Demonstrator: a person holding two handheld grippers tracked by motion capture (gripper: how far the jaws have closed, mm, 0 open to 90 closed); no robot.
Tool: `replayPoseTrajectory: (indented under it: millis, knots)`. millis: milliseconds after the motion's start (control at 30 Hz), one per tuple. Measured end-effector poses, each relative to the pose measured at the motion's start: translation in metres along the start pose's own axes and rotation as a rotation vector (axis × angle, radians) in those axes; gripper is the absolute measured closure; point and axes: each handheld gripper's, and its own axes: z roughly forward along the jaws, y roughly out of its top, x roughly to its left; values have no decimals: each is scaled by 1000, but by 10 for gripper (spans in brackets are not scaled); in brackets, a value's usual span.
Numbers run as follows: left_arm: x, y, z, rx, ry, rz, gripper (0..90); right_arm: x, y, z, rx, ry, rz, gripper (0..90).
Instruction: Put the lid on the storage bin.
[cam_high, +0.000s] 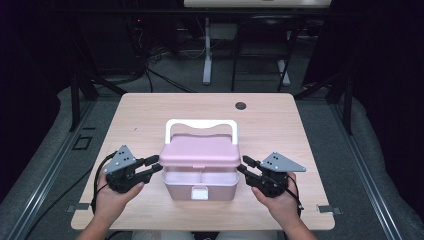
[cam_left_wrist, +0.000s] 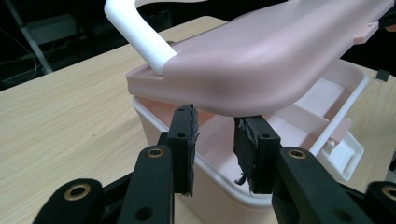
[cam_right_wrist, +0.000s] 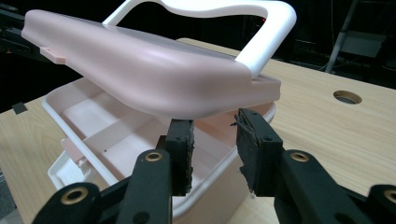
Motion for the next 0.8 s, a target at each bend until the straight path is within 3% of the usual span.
replayPoseTrajectory:
  millis: [500,800]
  knots:
    - [-2,-11,-2,38,-2,8,659,0,-11,-2,27,14,-6,663]
    - [3,-17,-4,69,-19,-29,617,0,-16,-4,69,14,-35,636]
